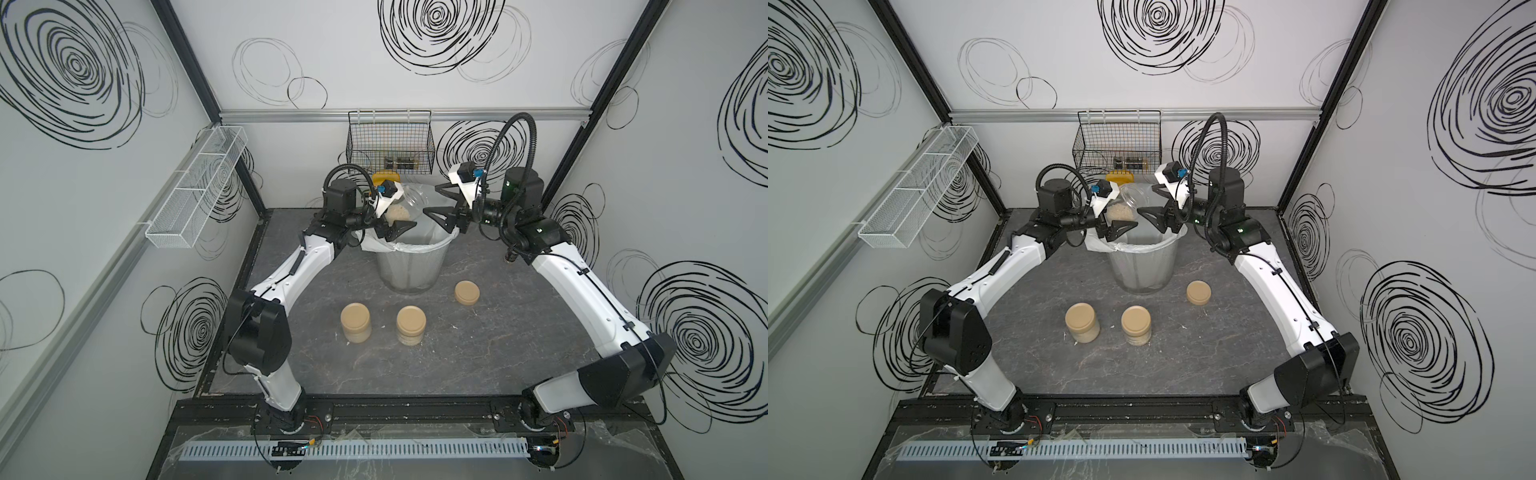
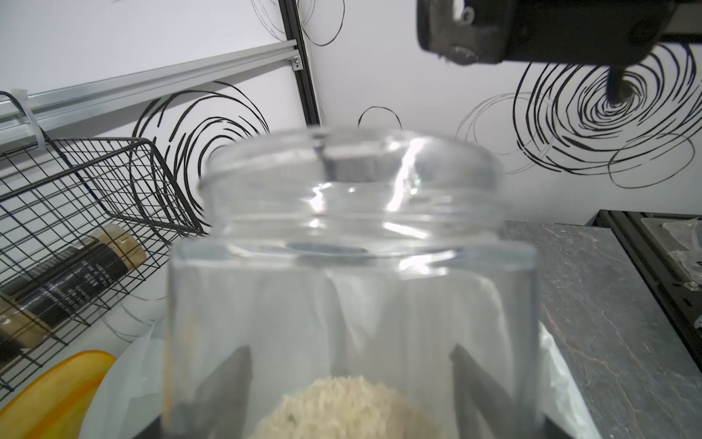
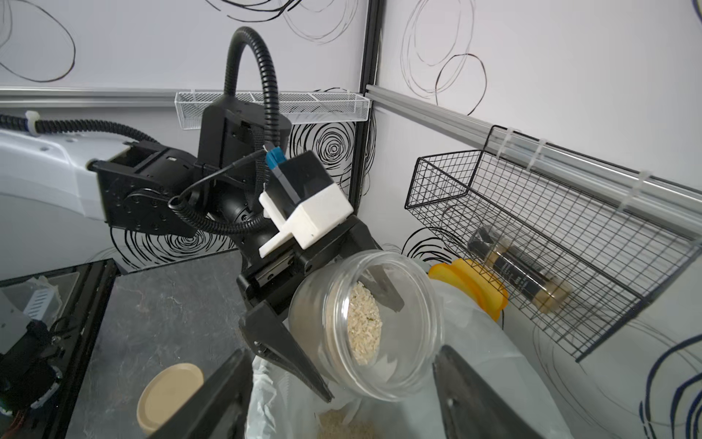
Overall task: Empty moldy rice from jars
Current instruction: Pour the moldy rice from the jar into the trash bin.
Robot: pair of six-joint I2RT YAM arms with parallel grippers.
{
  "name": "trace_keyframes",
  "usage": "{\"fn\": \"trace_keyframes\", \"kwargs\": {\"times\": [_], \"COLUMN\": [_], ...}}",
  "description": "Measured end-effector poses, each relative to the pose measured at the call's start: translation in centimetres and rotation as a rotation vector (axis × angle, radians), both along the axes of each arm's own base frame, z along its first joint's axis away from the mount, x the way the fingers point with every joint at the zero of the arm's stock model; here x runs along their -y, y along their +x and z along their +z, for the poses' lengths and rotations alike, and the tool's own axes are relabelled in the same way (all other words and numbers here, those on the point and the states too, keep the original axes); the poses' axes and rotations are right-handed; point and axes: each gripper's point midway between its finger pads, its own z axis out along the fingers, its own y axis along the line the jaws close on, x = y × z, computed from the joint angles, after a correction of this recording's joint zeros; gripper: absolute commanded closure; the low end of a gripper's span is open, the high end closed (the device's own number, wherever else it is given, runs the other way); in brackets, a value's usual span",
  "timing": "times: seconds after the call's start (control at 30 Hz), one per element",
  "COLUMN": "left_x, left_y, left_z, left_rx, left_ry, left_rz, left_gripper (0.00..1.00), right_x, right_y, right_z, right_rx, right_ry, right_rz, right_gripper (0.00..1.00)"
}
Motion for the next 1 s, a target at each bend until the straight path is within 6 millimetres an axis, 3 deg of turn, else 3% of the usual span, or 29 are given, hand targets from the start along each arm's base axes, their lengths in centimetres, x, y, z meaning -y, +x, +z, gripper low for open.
{"fn": "trace_keyframes", "kwargs": {"times": [0.27, 1.0], "left_x": [0.5, 2.0], "left_y": [0.1, -0.8], "left_z": [2.0, 0.7], "left_rx": [0.104, 0.209], "left_ry": [0.058, 0.247], "left_rz": [0.009, 0.017], "left_gripper": [0.51, 0.5], "right_x": [-0.4, -1.3], "right_y": [-0.3, -0.4], "right_z": [0.1, -2.1], "right_rx": [0.042, 0.007], "right_ry": [-0.047, -0.124], "right_rz": [0.024, 0.048], "right_gripper": [0.35, 0.52]}}
